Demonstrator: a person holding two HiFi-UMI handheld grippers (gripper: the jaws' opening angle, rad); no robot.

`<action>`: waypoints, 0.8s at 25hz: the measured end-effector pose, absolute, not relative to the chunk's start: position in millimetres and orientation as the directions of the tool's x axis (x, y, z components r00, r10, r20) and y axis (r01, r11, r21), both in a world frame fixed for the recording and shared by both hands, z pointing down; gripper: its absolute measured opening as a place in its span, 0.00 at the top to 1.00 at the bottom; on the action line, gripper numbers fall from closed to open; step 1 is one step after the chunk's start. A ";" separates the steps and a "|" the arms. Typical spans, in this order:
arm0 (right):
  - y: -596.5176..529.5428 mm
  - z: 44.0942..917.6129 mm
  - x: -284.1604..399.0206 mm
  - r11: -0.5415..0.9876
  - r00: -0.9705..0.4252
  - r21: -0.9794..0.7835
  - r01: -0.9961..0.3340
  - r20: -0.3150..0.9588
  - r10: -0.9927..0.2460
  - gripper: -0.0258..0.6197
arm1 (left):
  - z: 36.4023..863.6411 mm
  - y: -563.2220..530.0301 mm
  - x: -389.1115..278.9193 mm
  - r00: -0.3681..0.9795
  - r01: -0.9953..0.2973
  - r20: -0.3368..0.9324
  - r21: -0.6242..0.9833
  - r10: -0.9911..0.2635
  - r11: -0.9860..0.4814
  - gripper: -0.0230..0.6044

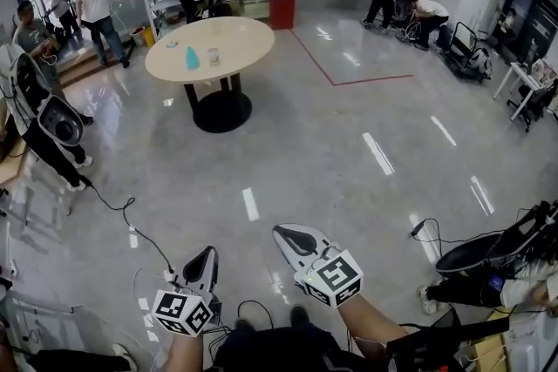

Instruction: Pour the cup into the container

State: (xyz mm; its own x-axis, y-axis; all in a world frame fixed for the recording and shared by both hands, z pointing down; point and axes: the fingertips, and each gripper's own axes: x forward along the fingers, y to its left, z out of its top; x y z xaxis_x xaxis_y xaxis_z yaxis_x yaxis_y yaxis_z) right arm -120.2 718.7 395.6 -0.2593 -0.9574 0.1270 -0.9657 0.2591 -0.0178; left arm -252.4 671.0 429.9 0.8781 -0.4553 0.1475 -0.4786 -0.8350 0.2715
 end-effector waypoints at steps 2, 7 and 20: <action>718.0 385.8 -122.0 0.231 -0.232 -0.020 -0.973 0.109 -0.967 0.95 | 421.4 672.7 -265.9 0.882 -0.472 0.133 0.251 -0.453 -0.845 0.96; 716.6 370.4 -138.9 0.177 -0.177 -0.012 -0.984 0.102 -0.979 0.95 | 404.2 655.9 -312.0 0.871 -0.492 0.126 0.185 -0.476 -0.851 0.96; 695.7 358.0 -158.7 0.171 -0.169 0.013 -0.985 0.085 -0.982 0.95 | 401.1 639.5 -342.1 0.836 -0.547 0.103 0.222 -0.539 -0.807 0.96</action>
State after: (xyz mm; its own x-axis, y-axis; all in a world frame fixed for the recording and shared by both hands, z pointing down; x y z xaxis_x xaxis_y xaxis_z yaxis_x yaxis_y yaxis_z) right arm -158.7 695.7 358.0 -0.1691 -0.9820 0.0848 -0.9852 0.1708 0.0133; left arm -342.1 639.5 401.1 0.8361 -0.5387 0.1034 -0.5473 -0.8068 0.2224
